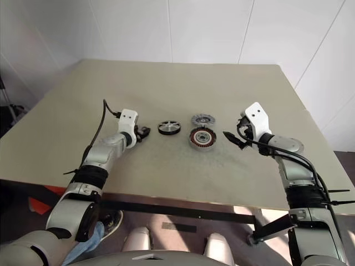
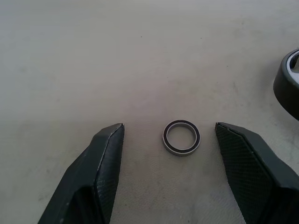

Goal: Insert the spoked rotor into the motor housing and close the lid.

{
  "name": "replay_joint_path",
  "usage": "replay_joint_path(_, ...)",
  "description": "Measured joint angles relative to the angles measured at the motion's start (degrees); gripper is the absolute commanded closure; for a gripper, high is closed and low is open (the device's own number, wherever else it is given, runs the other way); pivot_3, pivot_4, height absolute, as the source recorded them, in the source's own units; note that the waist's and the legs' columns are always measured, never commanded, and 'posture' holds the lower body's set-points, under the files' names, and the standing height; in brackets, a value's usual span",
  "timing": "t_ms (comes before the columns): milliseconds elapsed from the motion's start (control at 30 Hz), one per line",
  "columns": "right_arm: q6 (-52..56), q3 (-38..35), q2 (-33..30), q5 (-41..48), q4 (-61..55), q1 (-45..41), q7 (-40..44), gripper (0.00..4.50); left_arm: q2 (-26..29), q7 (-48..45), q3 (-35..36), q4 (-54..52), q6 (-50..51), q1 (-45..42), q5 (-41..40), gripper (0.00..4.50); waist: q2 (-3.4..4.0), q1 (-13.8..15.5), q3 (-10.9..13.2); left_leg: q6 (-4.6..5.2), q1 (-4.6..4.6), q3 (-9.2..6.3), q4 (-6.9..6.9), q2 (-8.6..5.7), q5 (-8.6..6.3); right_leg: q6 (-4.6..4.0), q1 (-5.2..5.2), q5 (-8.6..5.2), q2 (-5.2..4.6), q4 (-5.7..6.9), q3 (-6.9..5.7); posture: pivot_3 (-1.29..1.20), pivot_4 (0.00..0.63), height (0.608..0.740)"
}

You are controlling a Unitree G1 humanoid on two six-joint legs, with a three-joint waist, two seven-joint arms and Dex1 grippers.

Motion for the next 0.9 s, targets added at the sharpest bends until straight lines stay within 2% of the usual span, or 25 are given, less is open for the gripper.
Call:
replay_joint_path(67,0.0,0.0,0.0,0.0,0.4,-0.3,-0.1,0.36,-0.1,-0.3,-0.1,0.0,0.1,0.0,0.0,2.75,0.00,-0.1,0.0,0.00,0.02,0.00,-0.01,0.01,0.00,0.00,0.00,0.00,0.00,0.00,0.00,0.00,0.000,0.740)
replay_joint_path(167,0.0,0.0,0.0,0.0,1.0,-0.6,-0.6,0.36,0.0,-0.8,-0.1,-0.2,0.4,0.0,0.1,2.75,0.00,-0.1,0.0,0.00,0.02,0.00,-0.03,0.00,0.00,0.00,0.00,0.00,0.00,-0.01,0.00,0.00,0.000,0.740)
replay_joint_path(333,0.0,0.0,0.0,0.0,1.3,-1.0,-1.0,0.36,0.1,-1.3,0.1,-0.9,1.1,0.0,0.1,3.82,0.00,0.0,0.0,0.01,-0.01,0.00,-0.08,-0.02,0.00,0.00,0.00,0.00,-0.01,-0.07,-0.01,0.00,0.000,0.740)
replay_joint_path(667,-0.7,0.0,0.0,-0.9,2.9,-1.6,-1.5,0.36,0.6,-2.5,0.4,-3.4,1.5,1.7,-0.4,3.81,-0.01,-0.1,0.0,0.02,-0.03,0.00,-0.13,-0.01,-0.01,0.00,-0.04,-0.01,0.00,-0.12,-0.02,0.00,0.000,0.740)
replay_joint_path(900,-1.2,0.1,0.3,-1.4,3.3,-1.9,-1.9,0.36,-0.8,0.0,8.1,-1.7,-2.3,-2.3,-5.0,3.81,-0.34,0.0,0.3,0.01,-0.13,0.00,-0.11,-0.02,-0.01,-0.01,-0.10,-0.01,-0.01,-0.12,-0.03,0.00,0.000,0.740)
